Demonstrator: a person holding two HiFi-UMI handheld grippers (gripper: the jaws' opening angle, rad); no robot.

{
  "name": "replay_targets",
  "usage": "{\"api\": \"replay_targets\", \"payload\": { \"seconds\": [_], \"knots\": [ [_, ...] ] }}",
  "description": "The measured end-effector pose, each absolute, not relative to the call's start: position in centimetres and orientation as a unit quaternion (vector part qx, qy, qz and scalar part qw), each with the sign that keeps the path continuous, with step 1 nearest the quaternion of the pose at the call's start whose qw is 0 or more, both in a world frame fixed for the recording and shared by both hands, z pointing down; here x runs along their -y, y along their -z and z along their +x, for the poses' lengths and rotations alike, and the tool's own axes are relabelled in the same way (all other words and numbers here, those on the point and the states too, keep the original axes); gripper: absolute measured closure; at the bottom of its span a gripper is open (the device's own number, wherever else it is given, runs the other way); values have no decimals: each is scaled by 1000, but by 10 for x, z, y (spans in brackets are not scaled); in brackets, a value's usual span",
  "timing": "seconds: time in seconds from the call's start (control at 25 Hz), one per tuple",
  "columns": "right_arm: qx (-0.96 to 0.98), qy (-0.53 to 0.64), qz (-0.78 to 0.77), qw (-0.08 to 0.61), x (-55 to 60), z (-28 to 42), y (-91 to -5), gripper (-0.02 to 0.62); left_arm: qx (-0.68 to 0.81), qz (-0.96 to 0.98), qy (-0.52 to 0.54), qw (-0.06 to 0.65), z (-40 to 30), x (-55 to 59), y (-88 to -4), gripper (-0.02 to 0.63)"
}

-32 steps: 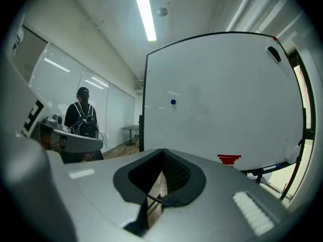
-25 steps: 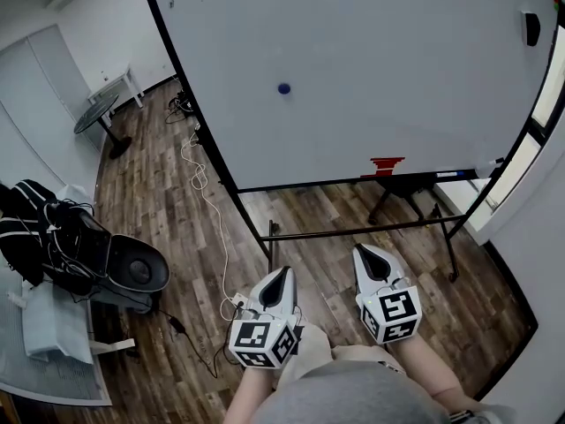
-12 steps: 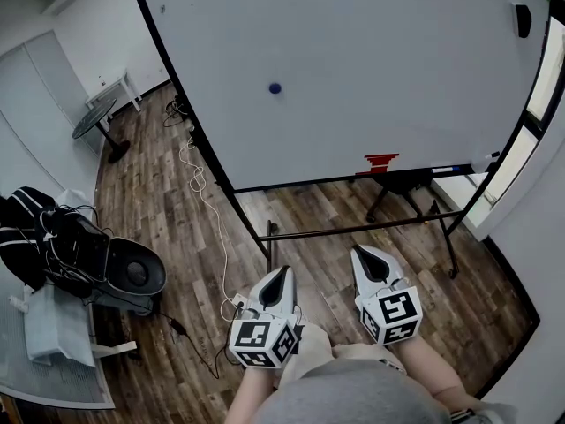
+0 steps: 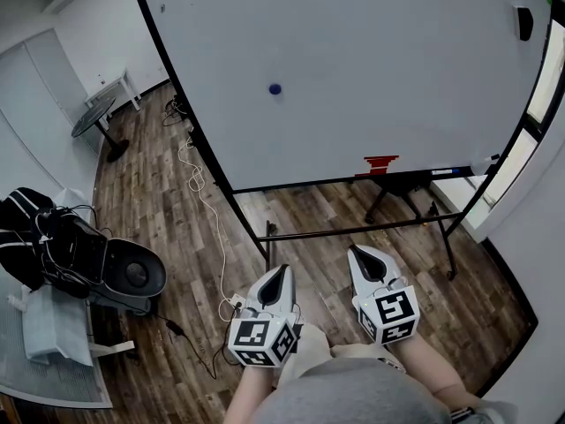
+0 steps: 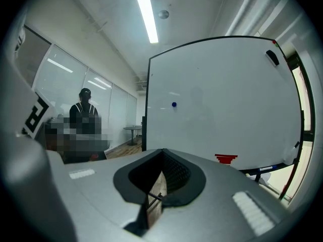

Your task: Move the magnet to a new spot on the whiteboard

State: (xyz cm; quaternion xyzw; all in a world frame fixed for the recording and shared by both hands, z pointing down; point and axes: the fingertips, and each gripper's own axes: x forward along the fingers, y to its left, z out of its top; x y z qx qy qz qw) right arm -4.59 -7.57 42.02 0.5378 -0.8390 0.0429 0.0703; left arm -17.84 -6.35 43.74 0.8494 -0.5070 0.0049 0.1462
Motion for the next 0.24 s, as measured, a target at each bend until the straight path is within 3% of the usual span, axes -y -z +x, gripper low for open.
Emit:
{"api": "replay_targets", "payload": {
  "seconds": [0.24],
  "knots": [
    [843, -43, 532, 71, 80, -46, -420, 595, 508, 849, -4, 147, -176, 71, -436, 603]
  ]
}}
